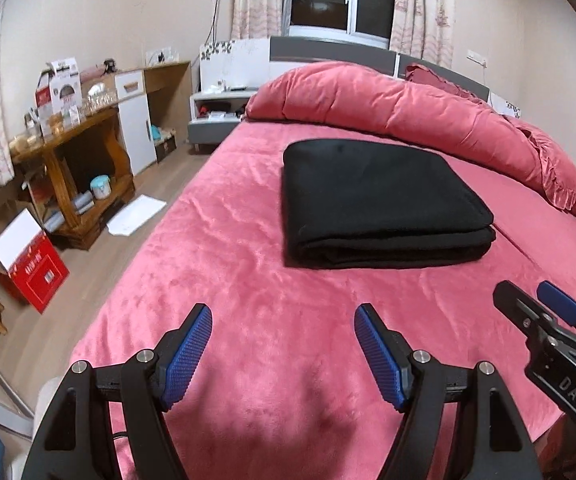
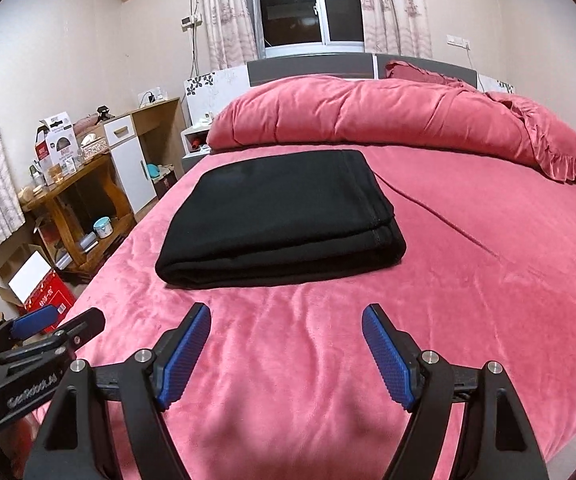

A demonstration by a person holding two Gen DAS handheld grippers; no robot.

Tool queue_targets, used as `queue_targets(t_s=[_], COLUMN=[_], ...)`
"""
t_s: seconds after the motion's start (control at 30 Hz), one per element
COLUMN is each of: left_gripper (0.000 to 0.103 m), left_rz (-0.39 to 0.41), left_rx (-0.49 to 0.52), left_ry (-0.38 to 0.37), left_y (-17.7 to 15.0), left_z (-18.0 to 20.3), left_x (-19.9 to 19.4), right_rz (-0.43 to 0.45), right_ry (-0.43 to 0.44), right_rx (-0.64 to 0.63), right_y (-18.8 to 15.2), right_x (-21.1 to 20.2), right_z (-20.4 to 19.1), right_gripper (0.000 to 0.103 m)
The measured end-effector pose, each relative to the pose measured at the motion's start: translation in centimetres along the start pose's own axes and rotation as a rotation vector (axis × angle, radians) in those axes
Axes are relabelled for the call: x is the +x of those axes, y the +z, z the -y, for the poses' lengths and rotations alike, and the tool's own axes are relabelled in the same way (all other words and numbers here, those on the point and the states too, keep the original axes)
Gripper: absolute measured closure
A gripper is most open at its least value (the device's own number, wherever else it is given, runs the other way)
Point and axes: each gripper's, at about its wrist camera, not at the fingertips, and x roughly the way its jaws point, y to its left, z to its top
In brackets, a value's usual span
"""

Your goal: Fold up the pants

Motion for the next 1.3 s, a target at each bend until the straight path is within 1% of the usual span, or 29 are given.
queue_targets(t_s=[0.17, 0.33, 0.67, 1.3], left_gripper=[0.028, 0.028, 0.028, 0.028], left_rz=[0.034, 0.044, 0.042, 0.027], left_rx=[0.012, 0.013, -0.011, -0.005], left_ry=[-0.001, -0.002, 0.006, 0.013], left_y=[0.0, 0.0, 0.0, -0.2], left_z=[0.3, 0.3, 0.1, 0.1], left_x=[-1.2, -1.5, -1.3, -1.0], right_rz=[0.007, 0.011, 0.001, -0.018], right_ry=[-0.008, -0.013, -0.007, -0.001], right_rx=[-0.004, -0.001, 0.003, 0.014], right_y=[-0.1, -0.1, -0.1, -0.4], right_x=[-0.4, -0.5, -0.3, 0.2], right_z=[-0.2, 0.0, 0.2, 0.3], right_gripper=[0.025, 0.025, 0.025, 0.025])
